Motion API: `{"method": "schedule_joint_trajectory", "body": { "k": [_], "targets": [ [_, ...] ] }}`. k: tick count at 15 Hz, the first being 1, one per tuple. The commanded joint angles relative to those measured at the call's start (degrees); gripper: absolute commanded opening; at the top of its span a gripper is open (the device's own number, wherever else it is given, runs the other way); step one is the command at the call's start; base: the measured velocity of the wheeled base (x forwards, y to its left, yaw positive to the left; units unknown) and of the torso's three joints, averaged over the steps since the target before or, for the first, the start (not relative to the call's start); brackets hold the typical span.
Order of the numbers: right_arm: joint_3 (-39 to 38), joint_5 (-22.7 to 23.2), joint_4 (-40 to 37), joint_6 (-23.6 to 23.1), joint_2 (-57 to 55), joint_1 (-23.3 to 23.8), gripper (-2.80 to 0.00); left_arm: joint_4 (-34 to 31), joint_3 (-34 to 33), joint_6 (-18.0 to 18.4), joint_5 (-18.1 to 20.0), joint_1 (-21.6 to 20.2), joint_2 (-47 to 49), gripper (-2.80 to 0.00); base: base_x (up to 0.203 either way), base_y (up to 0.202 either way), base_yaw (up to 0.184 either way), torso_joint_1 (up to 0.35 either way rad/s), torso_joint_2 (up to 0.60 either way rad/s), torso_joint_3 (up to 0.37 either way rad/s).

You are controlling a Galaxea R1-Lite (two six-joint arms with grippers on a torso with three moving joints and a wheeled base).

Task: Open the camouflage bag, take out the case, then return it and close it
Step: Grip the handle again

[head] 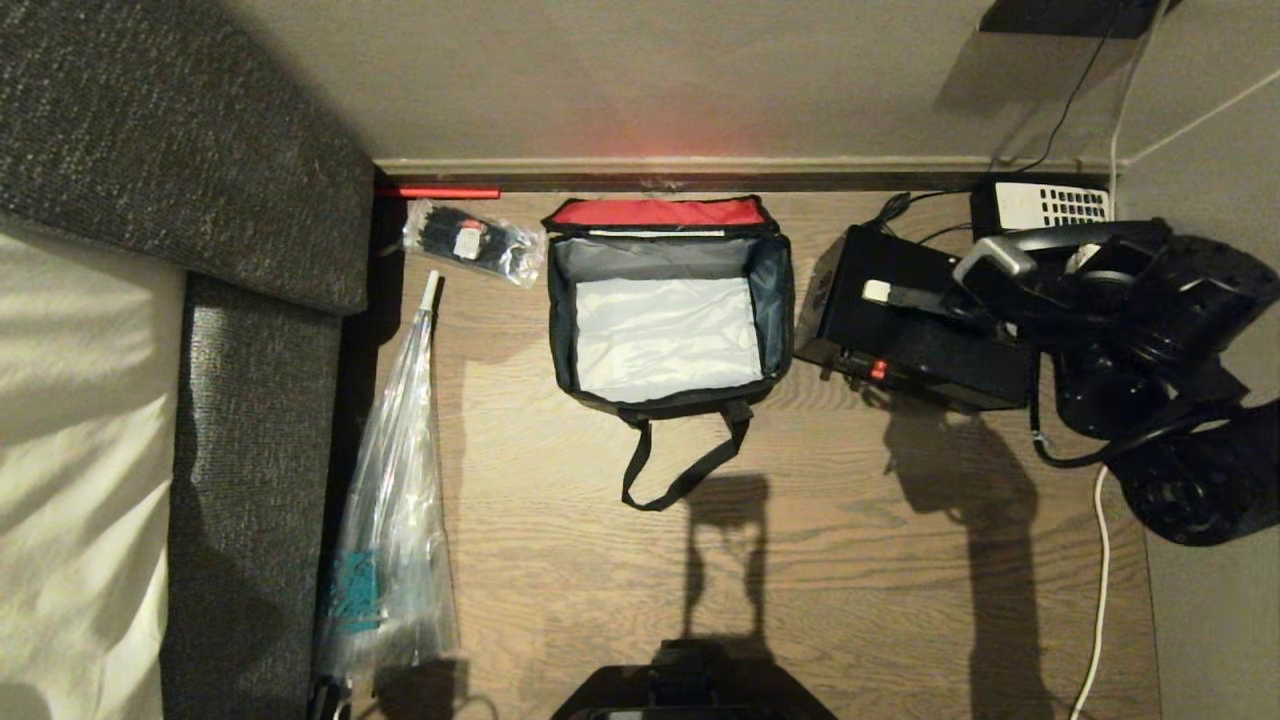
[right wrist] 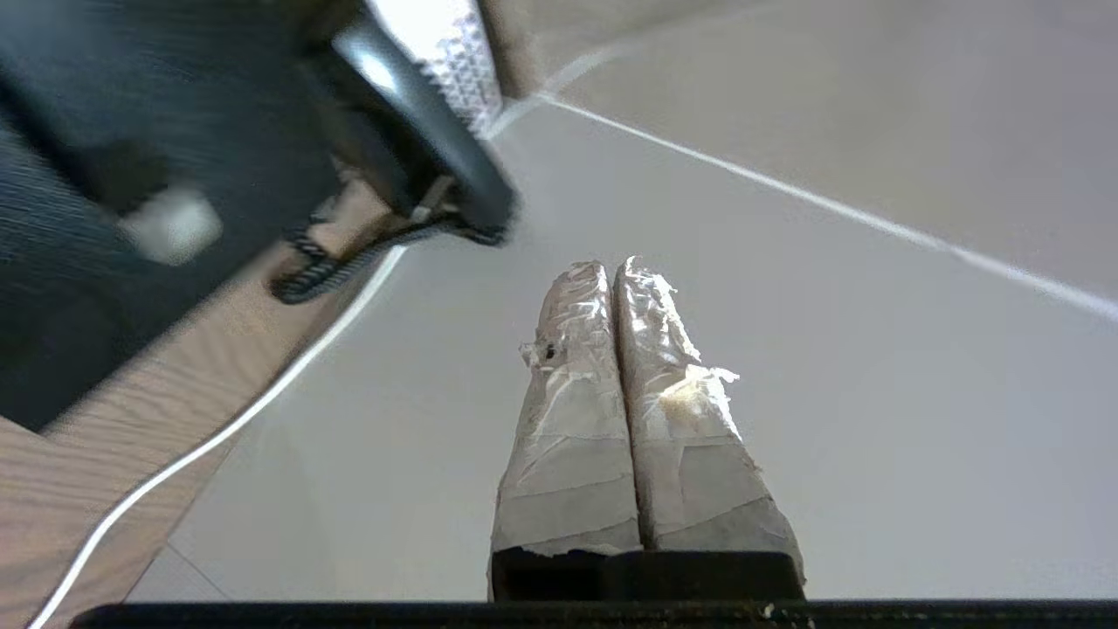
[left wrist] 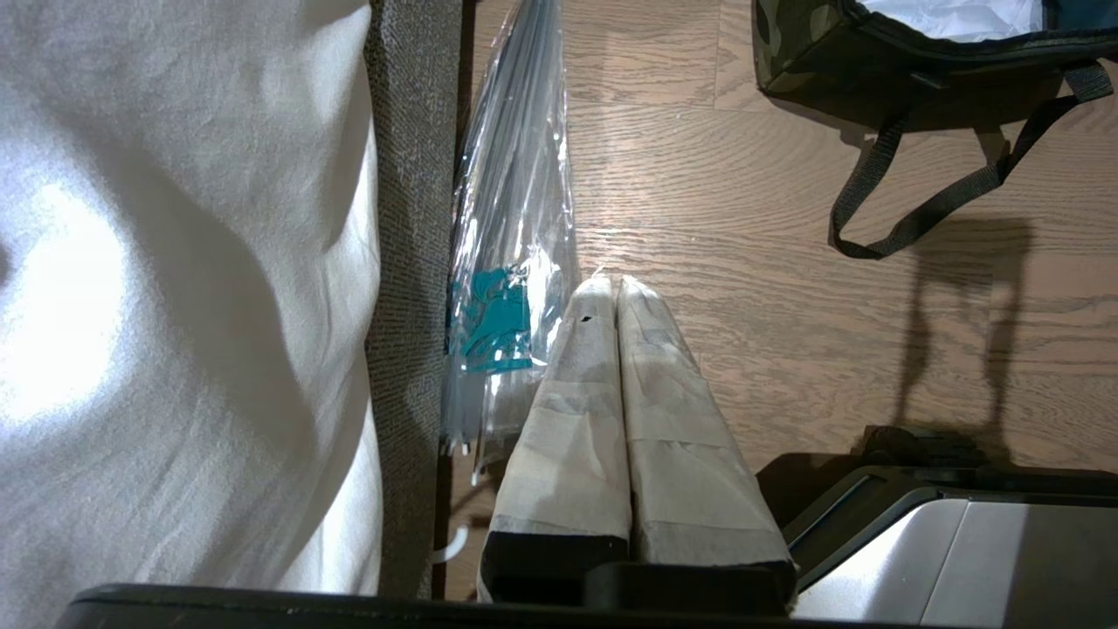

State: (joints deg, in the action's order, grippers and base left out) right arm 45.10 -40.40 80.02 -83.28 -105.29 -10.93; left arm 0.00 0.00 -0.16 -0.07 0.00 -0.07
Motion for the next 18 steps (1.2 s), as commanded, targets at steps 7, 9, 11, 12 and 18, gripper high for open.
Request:
{"method": "schedule_joint_trajectory", "body": {
  "k": [7,9,11,12,18],
  "targets": [
    [-10.8,-10.6,-13.5,10.3,38.0,0.1,-2.80,0.0,0.0,0.0,0.0,0.0,0.1,-2.80,0.000,0.000,0.000,0.000,0.00,0.000],
    [-15.7,-13.0,-23.9,18.7,50.8,0.6,-2.80,0.0,-0.1,0.0,0.0,0.0,0.1,-2.80,0.000,0.000,0.000,0.000,0.00,0.000],
    [-24.8,-13.0,-34.8,36.7,63.3,0.8,-2.80,0.0,-0.1,0.0,0.0,0.0,0.1,-2.80,0.000,0.000,0.000,0.000,0.00,0.000],
    [-30.2,-11.0,-40.6,49.8,68.0,0.9,-2.80,0.0,-0.1,0.0,0.0,0.0,0.1,-2.80,0.000,0.000,0.000,0.000,0.00,0.000],
    [-46.6,29.3,-64.1,75.4,89.9,7.8,-2.80,0.0,0.0,0.0,0.0,0.0,0.1,-2.80,0.000,0.000,0.000,0.000,0.00,0.000]
  ]
}}
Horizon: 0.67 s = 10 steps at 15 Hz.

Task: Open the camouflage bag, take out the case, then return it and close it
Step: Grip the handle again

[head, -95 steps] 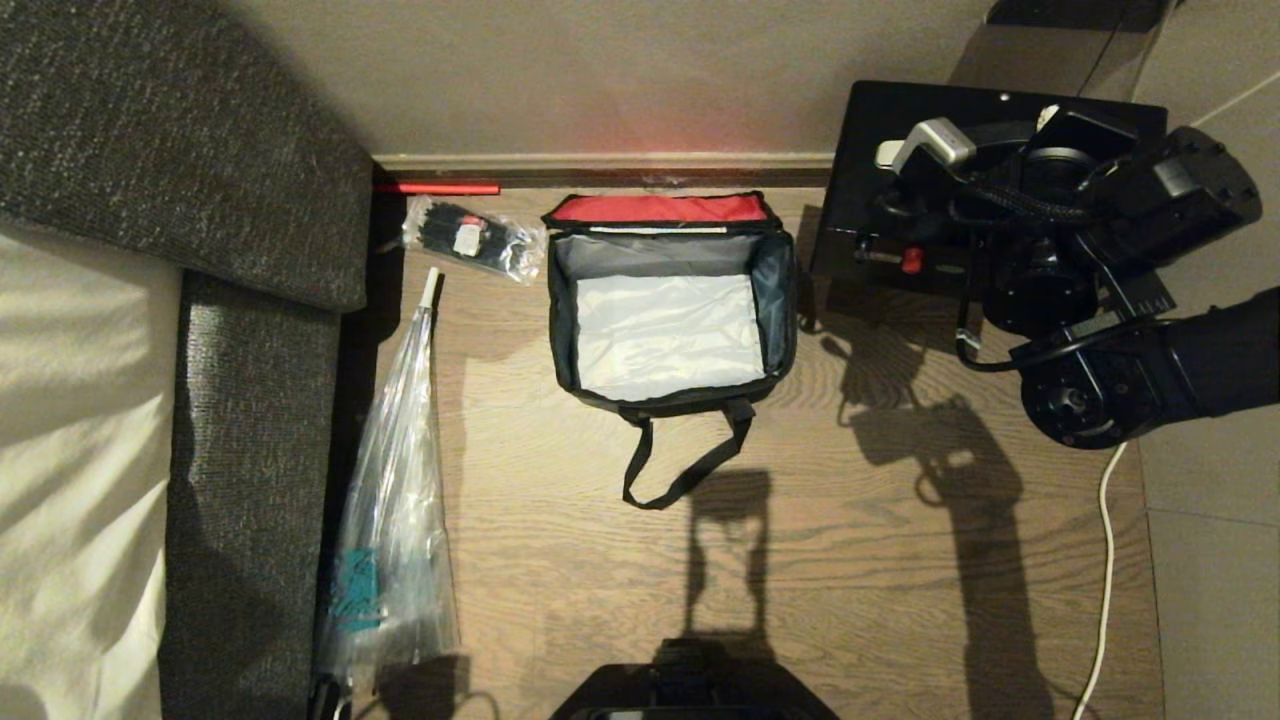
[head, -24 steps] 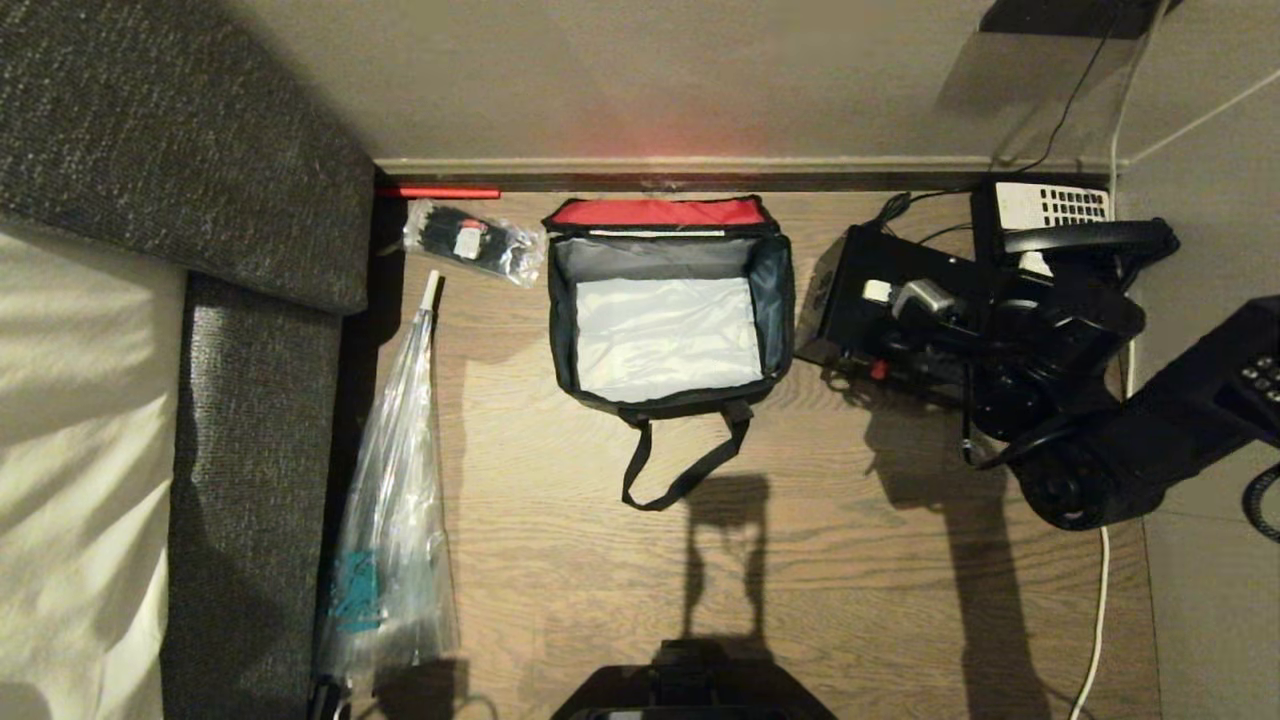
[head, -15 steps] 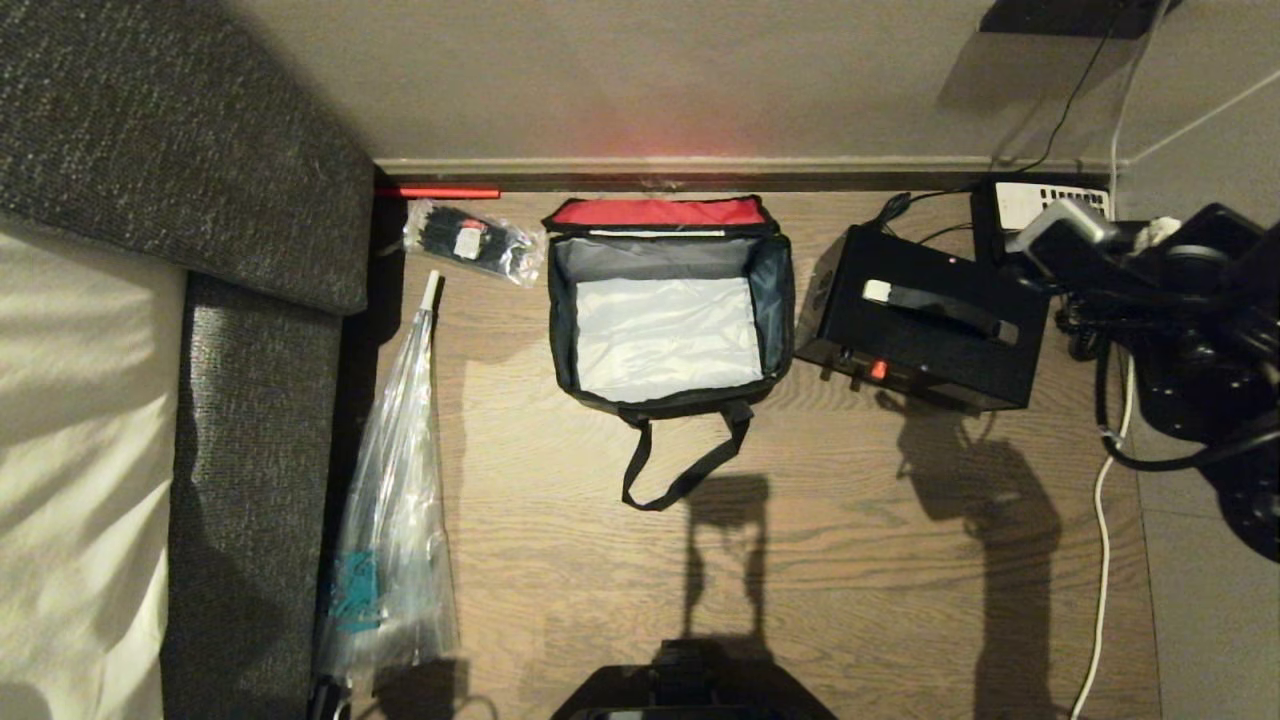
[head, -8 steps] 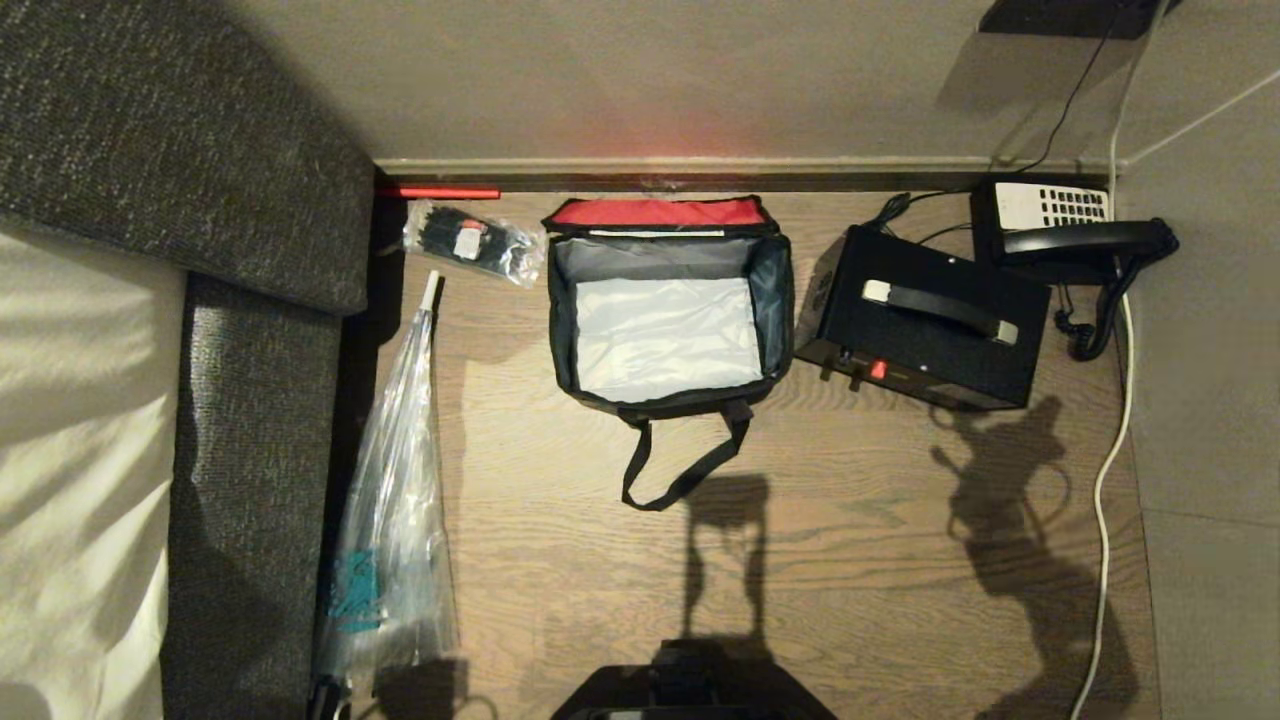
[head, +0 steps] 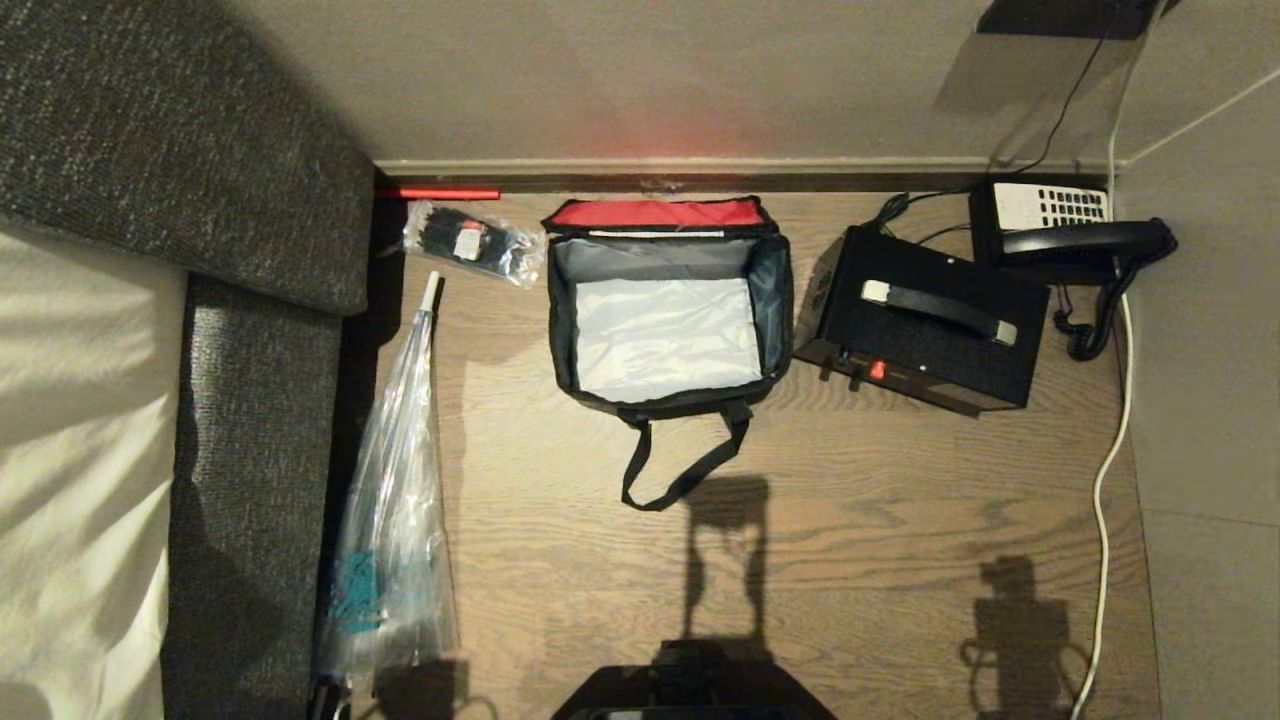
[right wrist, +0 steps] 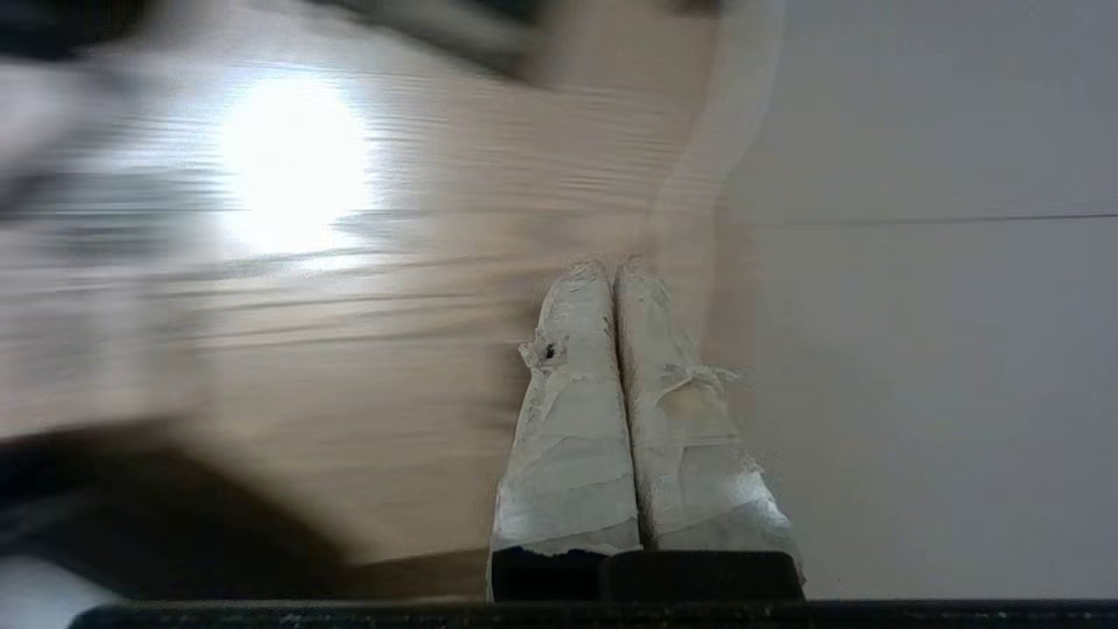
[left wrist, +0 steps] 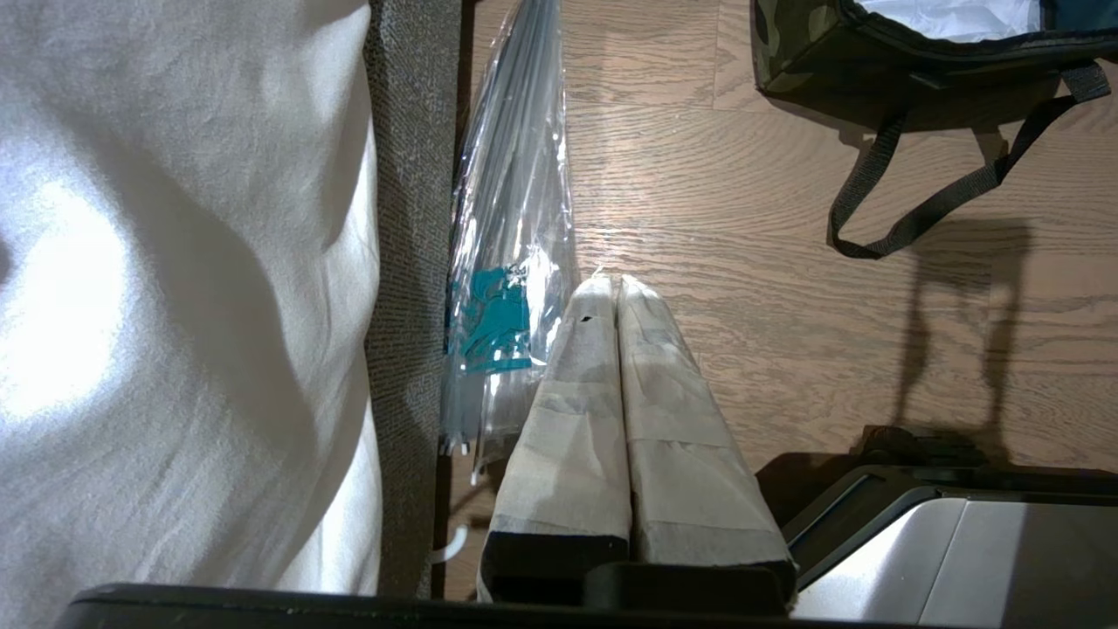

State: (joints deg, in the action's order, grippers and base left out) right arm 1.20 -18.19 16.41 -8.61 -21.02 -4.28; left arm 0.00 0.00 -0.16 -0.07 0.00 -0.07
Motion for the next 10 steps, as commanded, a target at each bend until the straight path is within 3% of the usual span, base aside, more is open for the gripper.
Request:
{"method": "schedule_joint_trajectory", "body": {
  "k": [1,3,10],
  "targets": [
    [-3.3,11.1,-1.2,2.9,6.3,1.9,-2.80,0.0,0.0,0.0,0.0,0.0,0.1,-2.80,0.000,0.000,0.000,0.000,0.00,0.000],
    [-3.5,19.0,-4.4,8.1,6.7,2.2,-2.80,0.0,-0.1,0.0,0.0,0.0,0.1,-2.80,0.000,0.000,0.000,0.000,0.00,0.000],
    [-3.5,18.5,-6.3,8.4,21.0,4.2,-2.80,0.1,-0.1,0.0,0.0,0.0,0.1,-2.80,0.000,0.000,0.000,0.000,0.00,0.000]
  ]
}}
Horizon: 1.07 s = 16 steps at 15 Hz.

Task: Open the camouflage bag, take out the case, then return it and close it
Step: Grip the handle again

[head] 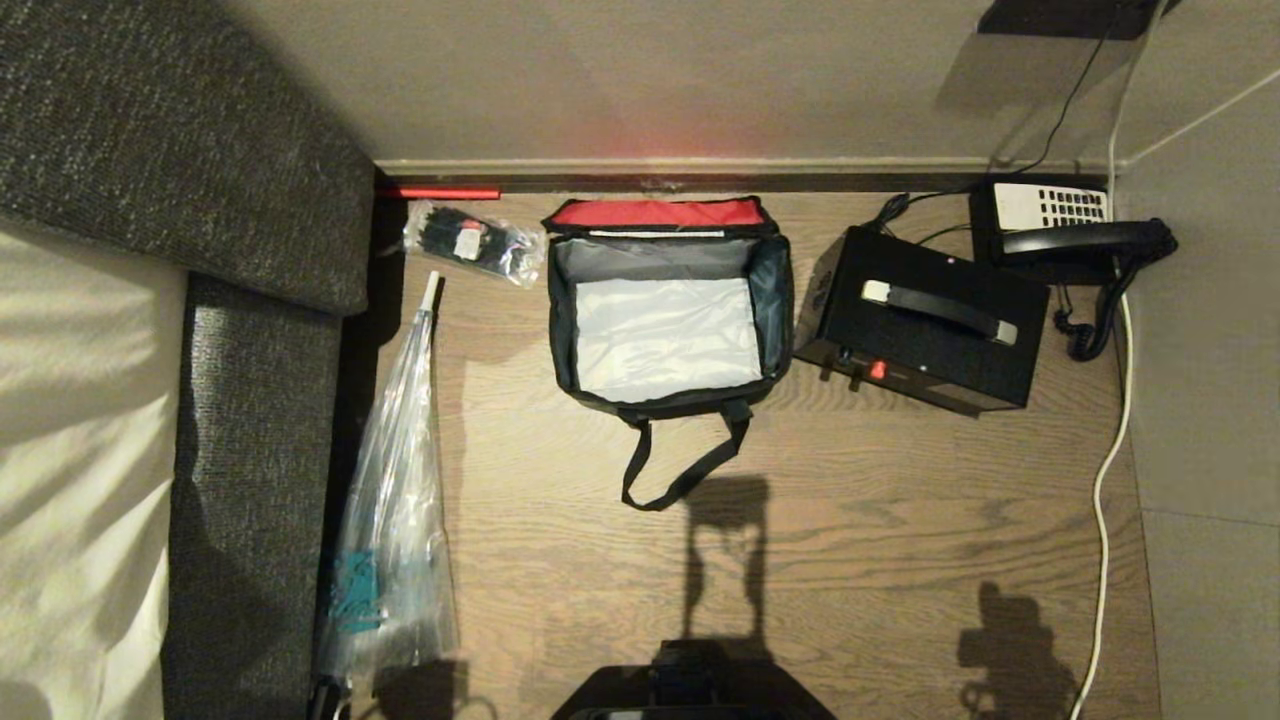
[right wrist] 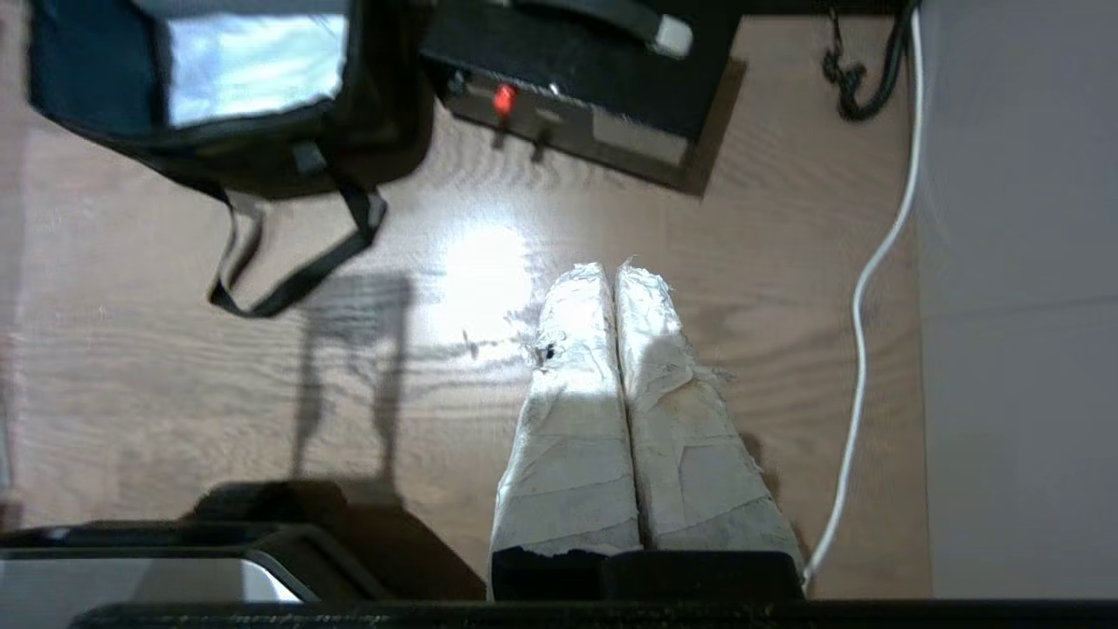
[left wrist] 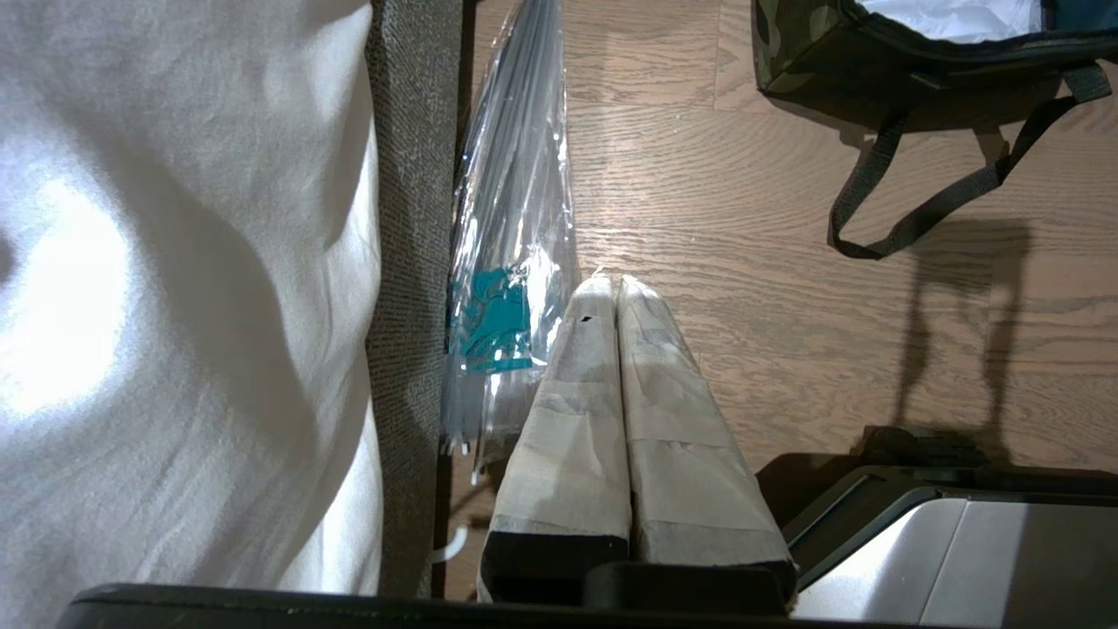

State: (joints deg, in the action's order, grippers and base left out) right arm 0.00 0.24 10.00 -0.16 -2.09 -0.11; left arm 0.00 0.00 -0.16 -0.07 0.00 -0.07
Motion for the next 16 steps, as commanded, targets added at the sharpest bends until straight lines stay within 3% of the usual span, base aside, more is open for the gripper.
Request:
{"method": "schedule_joint_trajectory", "body": {
  "k": [1,16],
  "targets": [
    [-2.3,0.1,0.2,0.2,2.1,0.0,-2.80,0.0,0.0,0.0,0.0,0.0,0.1,-2.80,0.000,0.000,0.000,0.000,0.00,0.000],
    [-2.3,0.0,0.1,0.0,2.1,0.0,-2.80,0.0,-0.1,0.0,0.0,0.0,0.1,-2.80,0.000,0.000,0.000,0.000,0.00,0.000]
  ]
}}
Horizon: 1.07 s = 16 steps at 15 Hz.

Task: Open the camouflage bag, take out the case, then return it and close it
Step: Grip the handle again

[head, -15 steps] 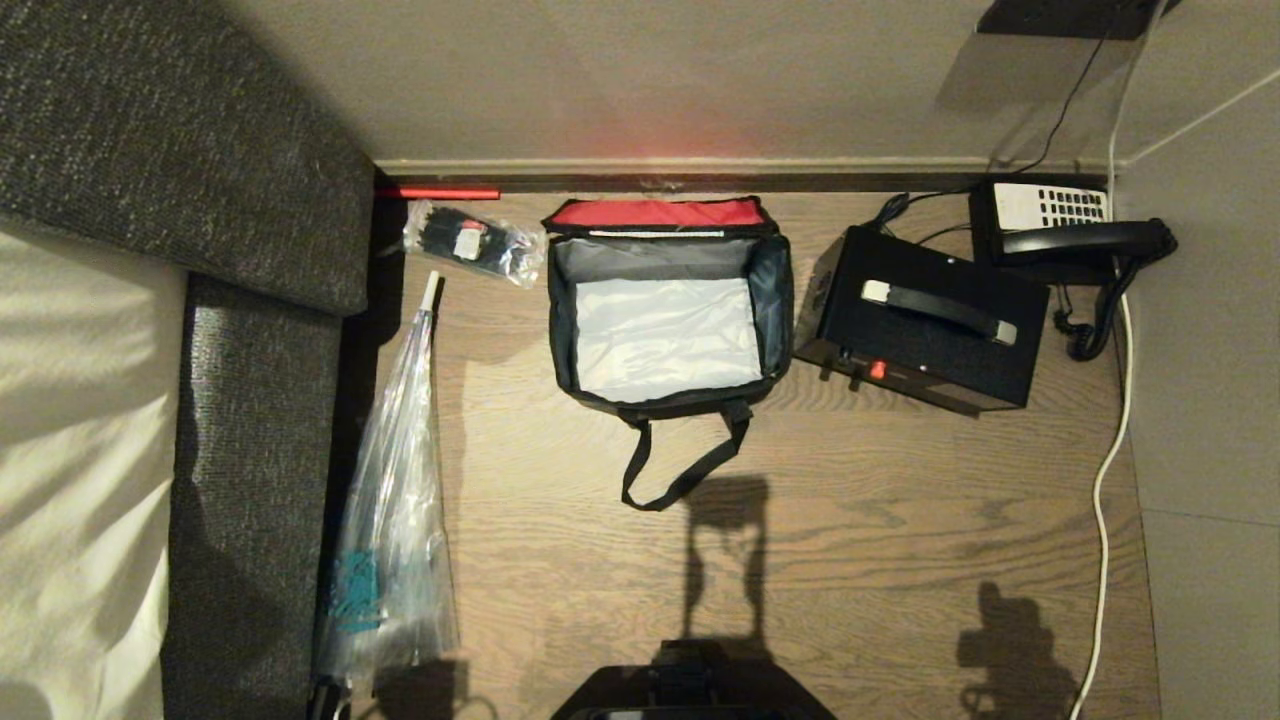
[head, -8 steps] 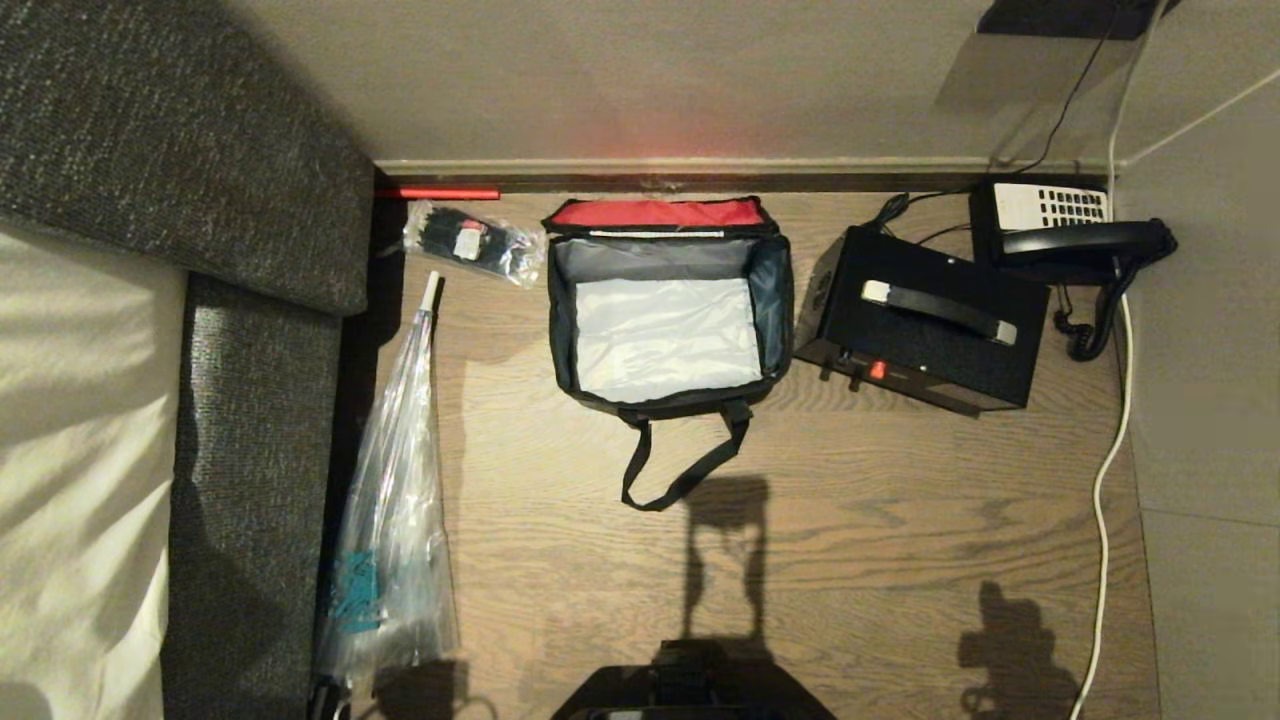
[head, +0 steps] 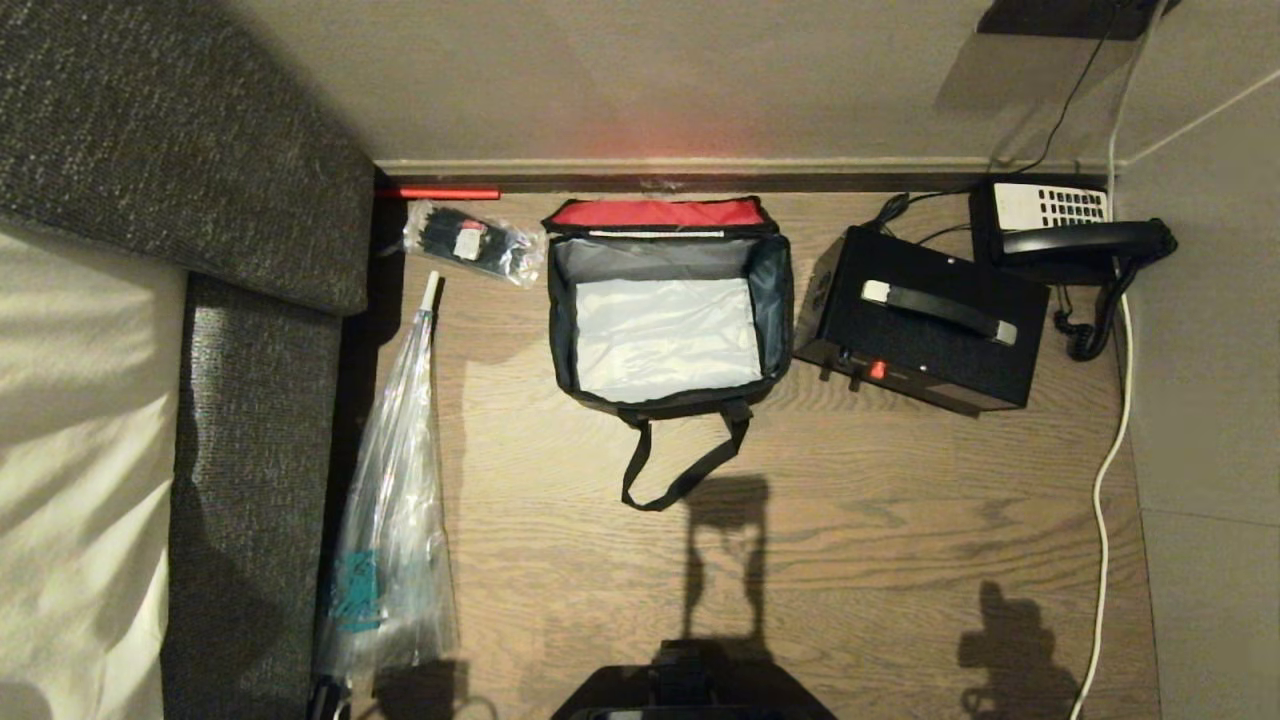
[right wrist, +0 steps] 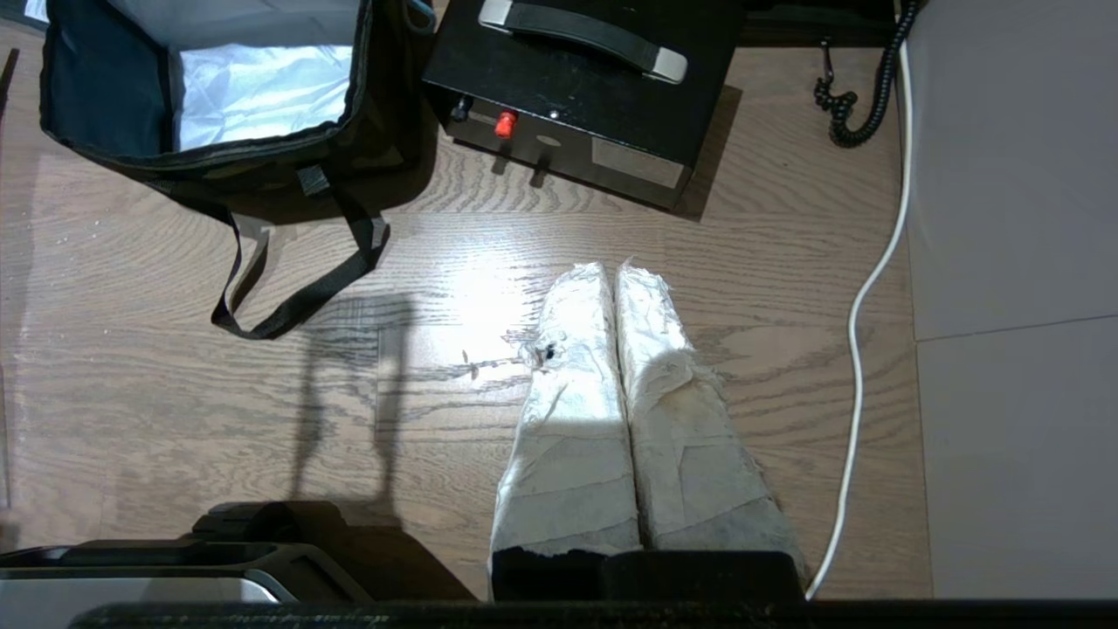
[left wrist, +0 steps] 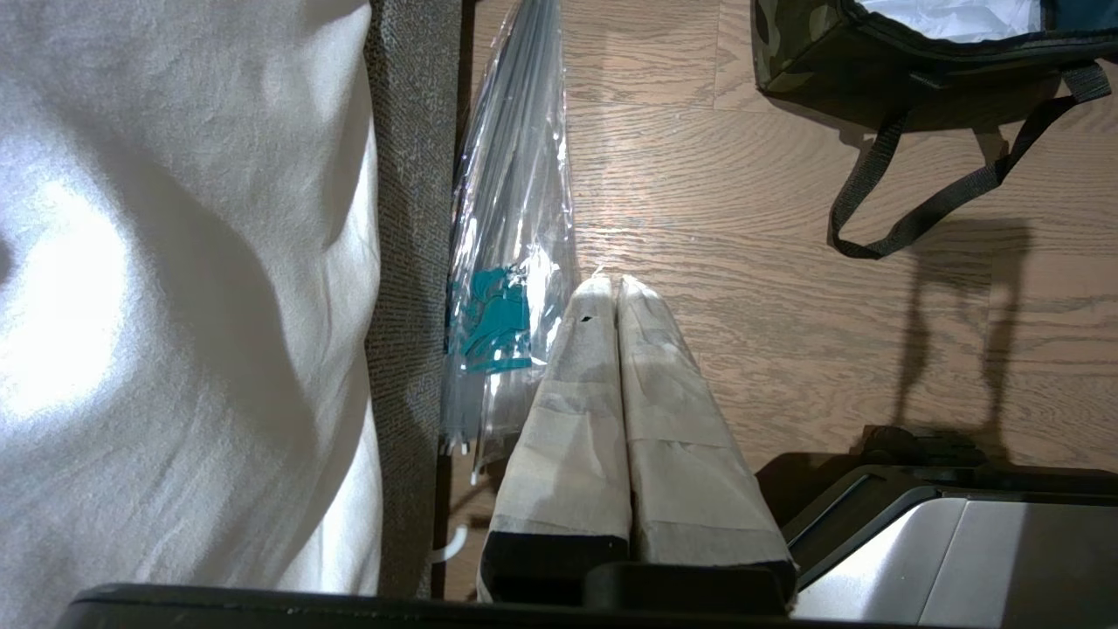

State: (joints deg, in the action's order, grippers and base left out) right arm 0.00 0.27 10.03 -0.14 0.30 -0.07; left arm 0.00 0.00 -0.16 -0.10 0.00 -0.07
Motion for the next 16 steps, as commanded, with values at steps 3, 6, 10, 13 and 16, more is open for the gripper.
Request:
{"method": "schedule_joint_trajectory", "body": {
  "k": [3,6,10,13,16],
  "targets": [
    [-2.3,0.0,0.1,0.0,-0.3,0.0,-2.80,0.0,0.0,0.0,0.0,0.0,0.1,-2.80,0.000,0.000,0.000,0.000,0.00,0.000],
    [-2.3,0.0,0.1,0.0,-0.3,0.0,-2.80,0.0,0.0,0.0,0.0,0.0,0.1,-2.80,0.000,0.000,0.000,0.000,0.00,0.000],
    [-2.3,0.0,0.1,0.0,-0.3,0.0,-2.80,0.0,0.0,0.0,0.0,0.0,0.1,-2.80,0.000,0.000,0.000,0.000,0.00,0.000],
    [-2.3,0.1,0.1,0.0,-0.3,0.0,-2.80,0.0,0.0,0.0,0.0,0.0,0.1,-2.80,0.000,0.000,0.000,0.000,0.00,0.000],
    [-2.3,0.1,0.1,0.0,-0.3,0.0,-2.80,0.1,-0.1,0.0,0.0,0.0,0.1,-2.80,0.000,0.000,0.000,0.000,0.00,0.000]
  ]
}}
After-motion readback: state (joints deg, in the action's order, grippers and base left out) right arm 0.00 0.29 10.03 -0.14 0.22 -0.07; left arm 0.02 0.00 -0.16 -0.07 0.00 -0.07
